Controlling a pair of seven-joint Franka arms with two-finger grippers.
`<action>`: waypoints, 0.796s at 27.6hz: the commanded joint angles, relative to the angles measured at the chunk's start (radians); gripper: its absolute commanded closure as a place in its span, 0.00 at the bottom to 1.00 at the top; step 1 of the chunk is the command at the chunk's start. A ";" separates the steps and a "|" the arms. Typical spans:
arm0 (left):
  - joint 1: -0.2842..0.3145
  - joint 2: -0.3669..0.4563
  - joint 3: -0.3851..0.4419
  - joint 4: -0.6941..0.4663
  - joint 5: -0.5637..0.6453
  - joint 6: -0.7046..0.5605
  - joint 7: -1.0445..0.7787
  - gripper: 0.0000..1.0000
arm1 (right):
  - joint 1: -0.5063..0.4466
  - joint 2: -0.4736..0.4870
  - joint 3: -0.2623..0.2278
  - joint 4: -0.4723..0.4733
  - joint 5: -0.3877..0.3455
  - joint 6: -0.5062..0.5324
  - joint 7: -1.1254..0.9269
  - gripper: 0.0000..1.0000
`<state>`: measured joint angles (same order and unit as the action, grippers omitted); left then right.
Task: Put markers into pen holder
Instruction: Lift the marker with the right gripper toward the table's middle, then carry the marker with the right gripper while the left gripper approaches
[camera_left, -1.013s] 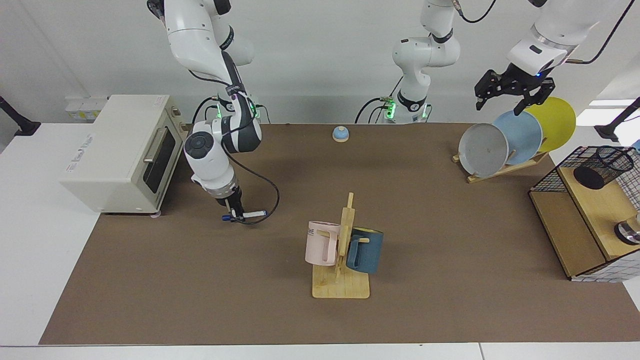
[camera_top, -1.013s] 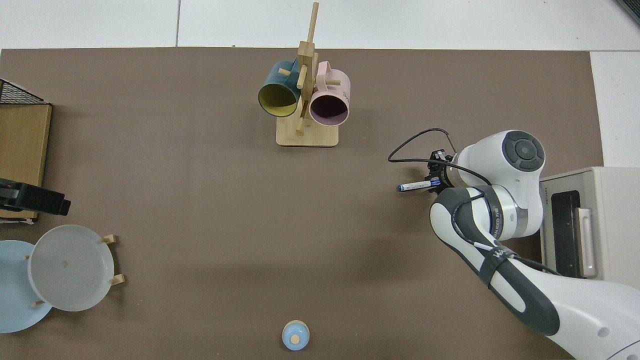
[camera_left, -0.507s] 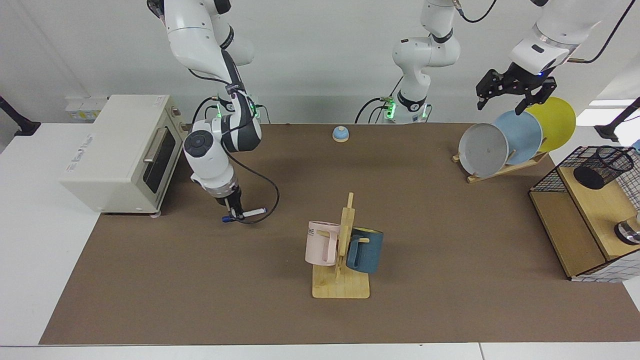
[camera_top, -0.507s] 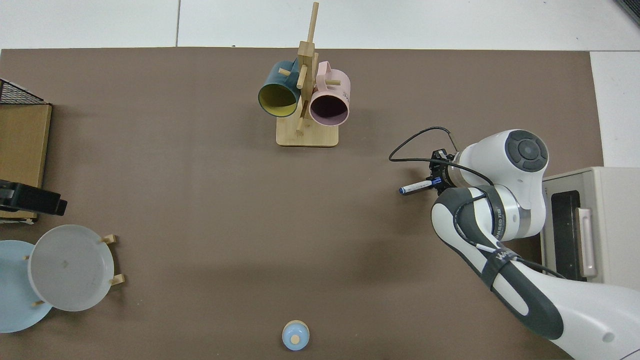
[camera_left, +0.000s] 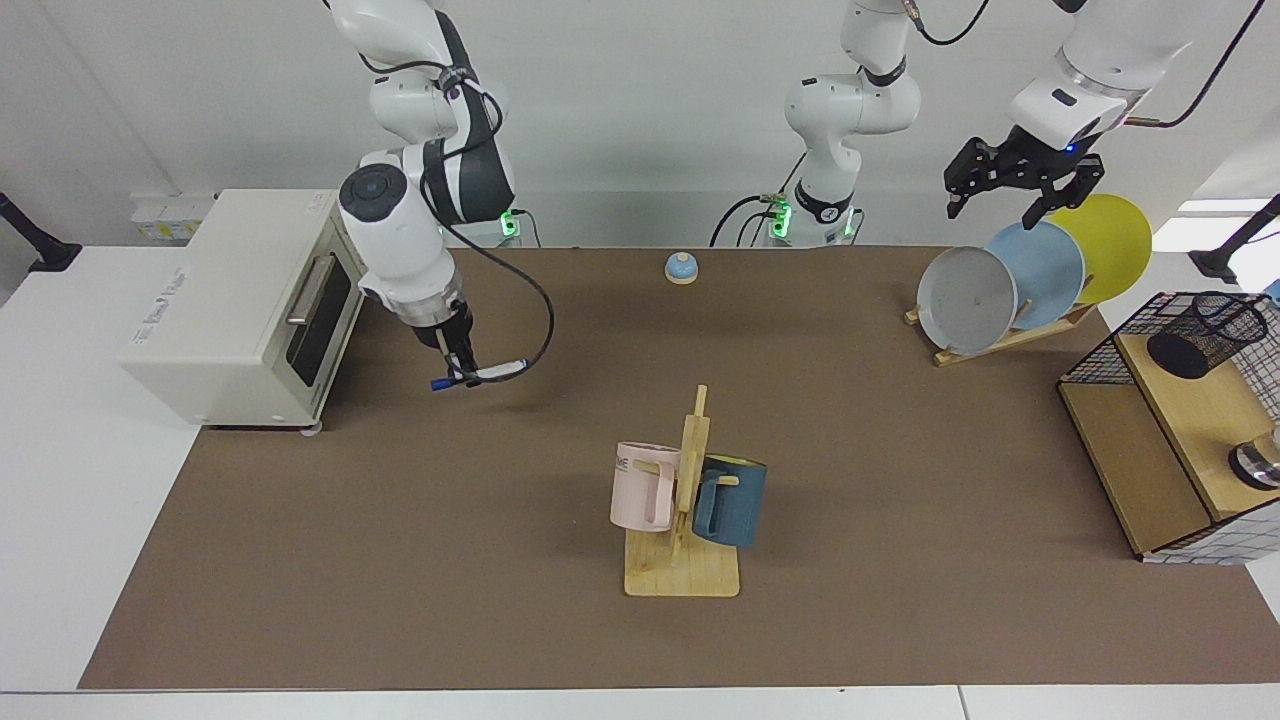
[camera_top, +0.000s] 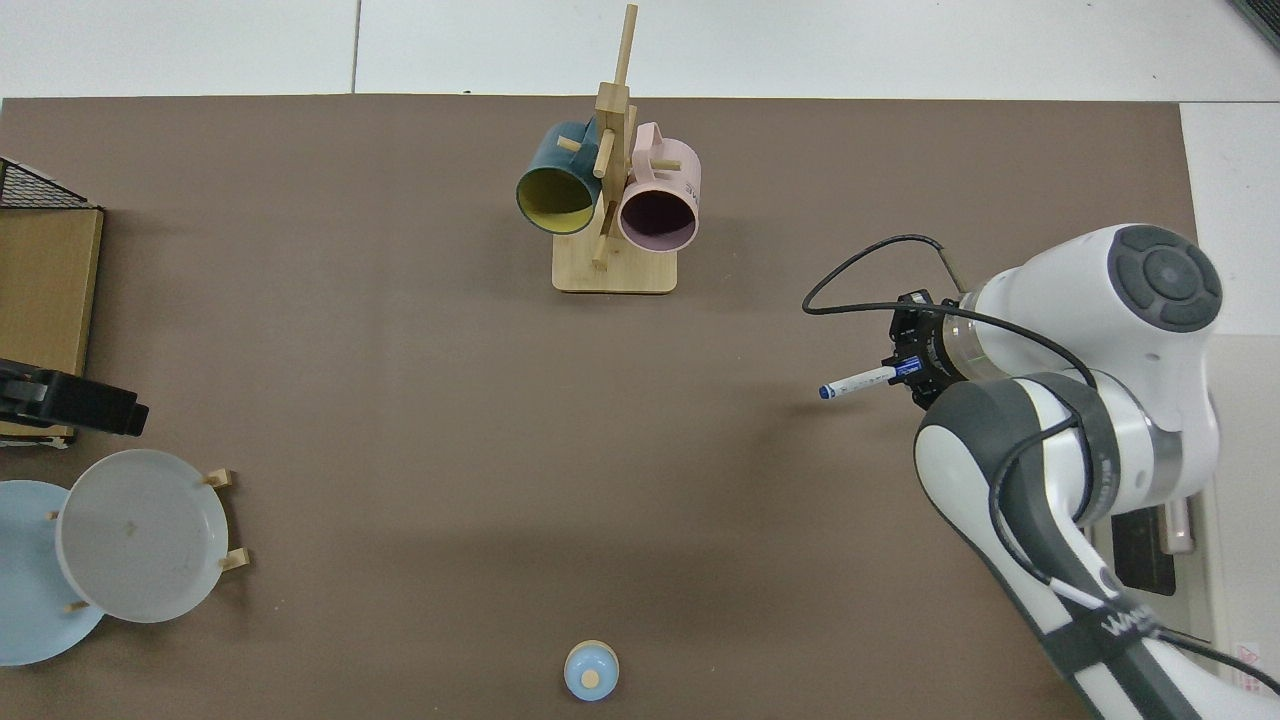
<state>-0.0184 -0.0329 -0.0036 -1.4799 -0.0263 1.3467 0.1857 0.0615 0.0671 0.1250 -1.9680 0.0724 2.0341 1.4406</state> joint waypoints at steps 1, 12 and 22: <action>-0.002 -0.024 0.001 -0.026 0.002 0.008 -0.002 0.00 | 0.018 -0.056 -0.001 0.063 0.038 -0.118 0.000 1.00; -0.005 -0.025 -0.039 -0.030 -0.011 -0.001 0.004 0.00 | 0.104 -0.204 0.007 0.155 0.073 -0.316 0.092 1.00; -0.005 -0.027 -0.065 -0.031 -0.033 -0.009 0.172 0.00 | 0.300 -0.205 0.010 0.169 0.105 -0.289 0.300 1.00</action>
<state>-0.0204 -0.0351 -0.0676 -1.4837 -0.0376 1.3458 0.2141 0.2847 -0.1468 0.1346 -1.8062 0.1438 1.7212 1.6552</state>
